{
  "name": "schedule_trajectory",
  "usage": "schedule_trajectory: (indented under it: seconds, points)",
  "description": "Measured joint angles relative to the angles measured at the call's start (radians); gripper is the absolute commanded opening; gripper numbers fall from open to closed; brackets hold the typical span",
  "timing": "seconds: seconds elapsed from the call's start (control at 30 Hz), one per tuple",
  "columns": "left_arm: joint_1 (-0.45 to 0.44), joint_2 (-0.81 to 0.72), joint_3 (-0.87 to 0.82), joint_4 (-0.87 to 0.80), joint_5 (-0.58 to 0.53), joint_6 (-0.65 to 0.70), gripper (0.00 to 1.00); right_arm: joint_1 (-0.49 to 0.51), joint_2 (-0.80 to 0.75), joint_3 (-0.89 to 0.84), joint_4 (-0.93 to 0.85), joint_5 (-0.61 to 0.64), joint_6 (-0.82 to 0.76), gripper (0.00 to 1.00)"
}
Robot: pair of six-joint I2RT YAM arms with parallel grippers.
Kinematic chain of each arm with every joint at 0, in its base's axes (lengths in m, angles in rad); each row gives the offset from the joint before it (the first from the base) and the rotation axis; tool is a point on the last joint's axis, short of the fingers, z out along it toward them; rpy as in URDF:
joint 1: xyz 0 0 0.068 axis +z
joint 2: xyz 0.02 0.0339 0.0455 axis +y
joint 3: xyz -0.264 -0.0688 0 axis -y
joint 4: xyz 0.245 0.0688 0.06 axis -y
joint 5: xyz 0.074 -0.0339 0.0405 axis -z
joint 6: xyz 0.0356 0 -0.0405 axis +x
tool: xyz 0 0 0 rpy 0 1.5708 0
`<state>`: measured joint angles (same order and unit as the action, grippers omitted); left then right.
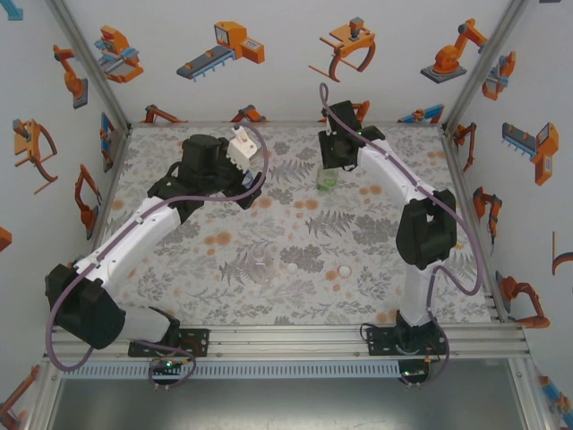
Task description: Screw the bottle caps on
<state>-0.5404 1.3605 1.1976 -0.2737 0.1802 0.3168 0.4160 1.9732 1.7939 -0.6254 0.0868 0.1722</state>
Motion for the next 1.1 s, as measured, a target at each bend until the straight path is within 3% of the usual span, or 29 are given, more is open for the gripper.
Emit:
schedule_trajectory:
  seconds: [0.23,0.67,0.87,1.1]
  points:
    - [0.001,-0.002,0.0,0.0,-0.001,-0.001,0.97,0.0,0.0,0.005,-0.034,0.0,-0.009,0.53]
    - [0.013,-0.002,0.002,-0.013,-0.001,-0.001,0.97,0.0,-0.054,0.031,-0.074,-0.033,-0.009,0.54]
    - [0.045,-0.002,0.017,-0.026,0.0,-0.013,0.97,0.017,-0.238,-0.136,0.012,-0.171,-0.01,0.54]
    - [0.107,-0.002,0.023,-0.027,0.031,-0.048,0.97,0.103,-0.418,-0.456,0.26,-0.463,-0.087,0.56]
